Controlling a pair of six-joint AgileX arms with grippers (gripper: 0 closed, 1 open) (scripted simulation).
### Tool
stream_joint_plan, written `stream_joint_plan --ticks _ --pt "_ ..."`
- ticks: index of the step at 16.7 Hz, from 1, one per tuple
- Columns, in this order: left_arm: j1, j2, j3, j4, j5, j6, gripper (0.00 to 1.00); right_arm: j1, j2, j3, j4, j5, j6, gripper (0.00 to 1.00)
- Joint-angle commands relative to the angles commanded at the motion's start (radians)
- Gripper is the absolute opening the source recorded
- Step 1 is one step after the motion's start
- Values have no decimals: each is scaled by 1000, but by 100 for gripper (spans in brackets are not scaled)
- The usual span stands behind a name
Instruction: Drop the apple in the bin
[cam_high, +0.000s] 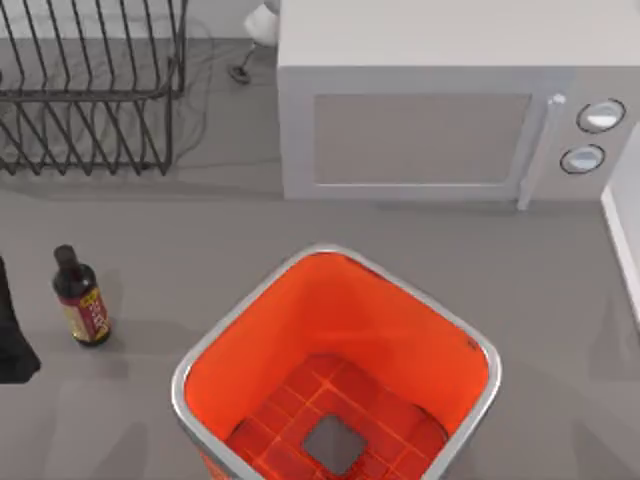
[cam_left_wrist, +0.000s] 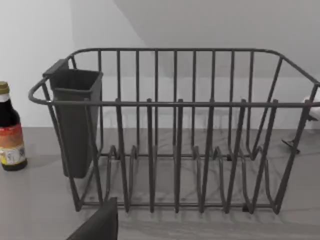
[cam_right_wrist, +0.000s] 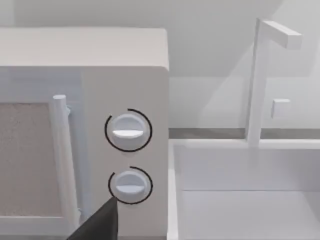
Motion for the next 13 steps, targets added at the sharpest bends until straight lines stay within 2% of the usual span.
stream_joint_plan --ticks 3,6,9,13 --pt "2 10 10 -7 0 1 100 0 0 0 0 0 0 100" --pt "19 105 101 -67 5 10 100 0 0 0 0 0 0 100" --pt "46 295 268 -173 15 25 100 0 0 0 0 0 0 100" --pt "94 676 556 -359 28 51 100 0 0 0 0 0 0 100"
